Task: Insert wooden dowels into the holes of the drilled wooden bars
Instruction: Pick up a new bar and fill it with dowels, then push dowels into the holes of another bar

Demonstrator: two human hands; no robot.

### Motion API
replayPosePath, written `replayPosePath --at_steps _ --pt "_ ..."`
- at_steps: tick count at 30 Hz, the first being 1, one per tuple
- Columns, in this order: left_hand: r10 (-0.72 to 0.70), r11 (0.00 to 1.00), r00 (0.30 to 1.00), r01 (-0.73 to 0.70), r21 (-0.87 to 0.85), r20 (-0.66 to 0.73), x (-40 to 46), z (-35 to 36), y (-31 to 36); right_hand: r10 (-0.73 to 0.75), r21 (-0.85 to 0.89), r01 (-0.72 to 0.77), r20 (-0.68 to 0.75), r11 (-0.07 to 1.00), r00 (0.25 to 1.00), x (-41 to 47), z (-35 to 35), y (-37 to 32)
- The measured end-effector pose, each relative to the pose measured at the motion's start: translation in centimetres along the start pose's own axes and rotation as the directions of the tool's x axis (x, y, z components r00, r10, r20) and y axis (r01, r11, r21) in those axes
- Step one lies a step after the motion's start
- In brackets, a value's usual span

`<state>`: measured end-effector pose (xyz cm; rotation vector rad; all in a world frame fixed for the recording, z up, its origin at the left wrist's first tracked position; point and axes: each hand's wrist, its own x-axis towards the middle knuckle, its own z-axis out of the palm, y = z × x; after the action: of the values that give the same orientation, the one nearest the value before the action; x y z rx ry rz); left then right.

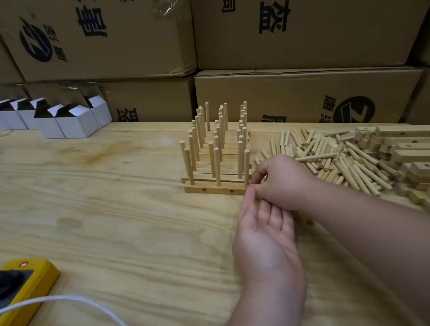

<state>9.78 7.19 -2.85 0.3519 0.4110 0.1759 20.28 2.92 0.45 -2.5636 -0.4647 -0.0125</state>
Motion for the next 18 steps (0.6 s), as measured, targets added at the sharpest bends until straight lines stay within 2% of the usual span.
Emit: replayPosePath --at_steps 6,18 --pt "0.037 0.999 0.999 -0.037 0.018 -0.017 0.1 -0.1 -0.1 -0.018 -0.010 0.018 -0.002 1.000 1.000 0.3 0.5 -0.6" --pt "0.069 0.998 0.998 -0.069 0.010 0.010 -0.4 -0.2 0.1 0.064 -0.065 -0.065 -0.020 0.996 0.998 1.1 1.0 -1.1"
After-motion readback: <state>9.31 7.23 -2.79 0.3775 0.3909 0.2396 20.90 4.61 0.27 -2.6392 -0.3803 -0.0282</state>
